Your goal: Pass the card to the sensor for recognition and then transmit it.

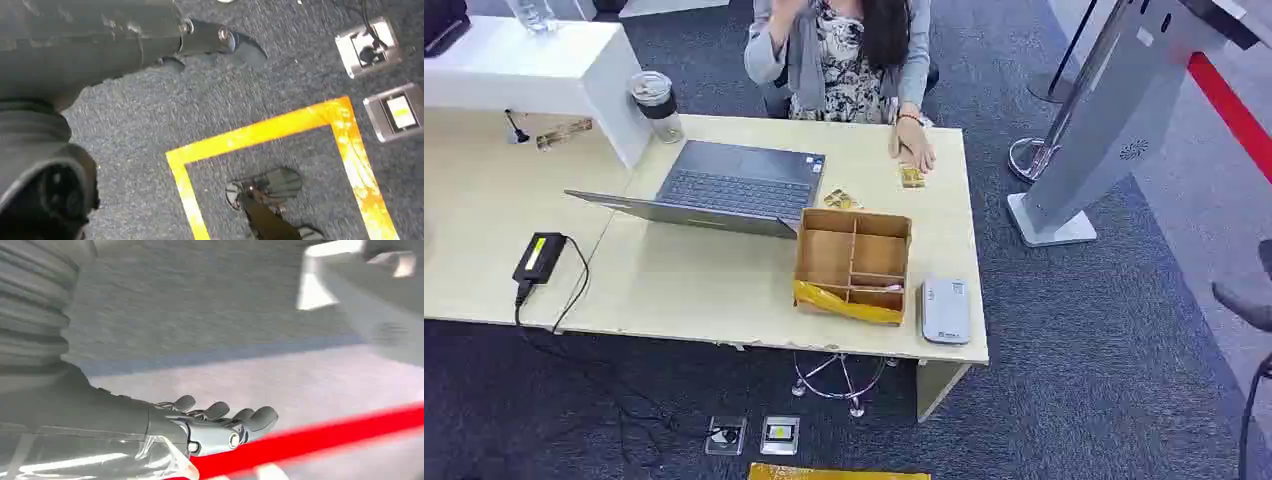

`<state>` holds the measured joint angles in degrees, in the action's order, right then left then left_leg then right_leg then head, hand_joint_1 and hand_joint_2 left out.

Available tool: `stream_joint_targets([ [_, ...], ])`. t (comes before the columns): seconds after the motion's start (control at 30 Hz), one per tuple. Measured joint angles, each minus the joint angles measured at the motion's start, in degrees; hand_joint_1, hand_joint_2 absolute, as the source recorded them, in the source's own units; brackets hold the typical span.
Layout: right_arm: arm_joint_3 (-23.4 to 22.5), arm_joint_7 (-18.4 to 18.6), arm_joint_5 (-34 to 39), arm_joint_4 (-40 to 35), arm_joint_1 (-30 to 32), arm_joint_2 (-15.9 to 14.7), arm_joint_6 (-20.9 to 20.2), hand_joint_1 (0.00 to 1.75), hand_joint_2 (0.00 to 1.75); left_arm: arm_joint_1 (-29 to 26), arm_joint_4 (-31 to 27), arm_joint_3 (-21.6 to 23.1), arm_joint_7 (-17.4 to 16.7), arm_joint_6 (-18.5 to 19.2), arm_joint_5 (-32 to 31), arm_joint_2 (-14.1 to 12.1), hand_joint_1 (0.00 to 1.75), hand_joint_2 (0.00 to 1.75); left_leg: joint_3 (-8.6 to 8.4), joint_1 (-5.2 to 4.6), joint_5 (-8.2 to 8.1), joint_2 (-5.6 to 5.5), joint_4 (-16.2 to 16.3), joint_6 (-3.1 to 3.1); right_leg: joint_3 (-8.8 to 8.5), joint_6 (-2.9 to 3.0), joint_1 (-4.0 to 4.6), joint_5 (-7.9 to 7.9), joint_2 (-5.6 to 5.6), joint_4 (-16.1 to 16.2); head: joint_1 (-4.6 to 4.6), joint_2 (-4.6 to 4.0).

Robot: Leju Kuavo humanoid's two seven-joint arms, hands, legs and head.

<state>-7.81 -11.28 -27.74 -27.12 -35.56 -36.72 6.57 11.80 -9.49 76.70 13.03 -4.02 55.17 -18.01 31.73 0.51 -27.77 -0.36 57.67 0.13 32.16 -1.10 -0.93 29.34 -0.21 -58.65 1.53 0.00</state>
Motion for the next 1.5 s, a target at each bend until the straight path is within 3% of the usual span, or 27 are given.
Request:
stream_joint_targets([
  [0.23,16.2,2.7,-7.0,-12.1,-3.0,6.2,6.3,0.00,1.75,0.2,0.0,0.4,0.6,0.4,-0.8,0.1,0.00,0.00,0.01,0.07,0.04,-0.17,0.0,-0.06,0.03,0.01,0.06,0.01,-0.14,0.0,0.00,0.00],
  [0.43,28.1,2.6,-16.3,-15.1,-5.0,12.0,12.8,0.00,1.75,0.2,0.0,1.0,0.6,0.3,-0.8,0.4,0.00,0.00,0.04,0.11,0.09,-0.29,0.0,-0.13,0.05,0.04,0.08,0.03,-0.24,0.0,0.02,0.00],
  [0.57,33.2,3.0,-19.1,-15.6,-5.6,14.6,14.3,0.00,1.75,0.1,0.0,1.3,0.6,0.2,-0.8,0.4,0.00,0.00,0.05,0.10,0.09,-0.33,0.0,-0.14,0.06,0.04,0.08,0.03,-0.27,0.0,0.00,0.00],
  [0.97,38.9,3.4,-22.4,-15.9,-6.1,18.6,15.2,0.00,1.75,0.1,0.0,1.4,0.6,-0.4,-0.6,0.4,0.00,0.00,0.04,0.10,0.09,-0.32,0.0,-0.14,0.08,0.04,0.08,0.03,-0.23,0.0,0.00,0.00],
  [1.5,40.7,4.1,-25.9,-18.2,-6.3,20.0,16.1,0.00,1.75,-0.1,0.0,1.4,0.4,-1.0,0.2,0.5,0.00,0.00,0.04,0.10,0.09,-0.31,0.0,-0.14,0.08,0.04,0.08,0.03,-0.22,0.0,0.02,0.00],
])
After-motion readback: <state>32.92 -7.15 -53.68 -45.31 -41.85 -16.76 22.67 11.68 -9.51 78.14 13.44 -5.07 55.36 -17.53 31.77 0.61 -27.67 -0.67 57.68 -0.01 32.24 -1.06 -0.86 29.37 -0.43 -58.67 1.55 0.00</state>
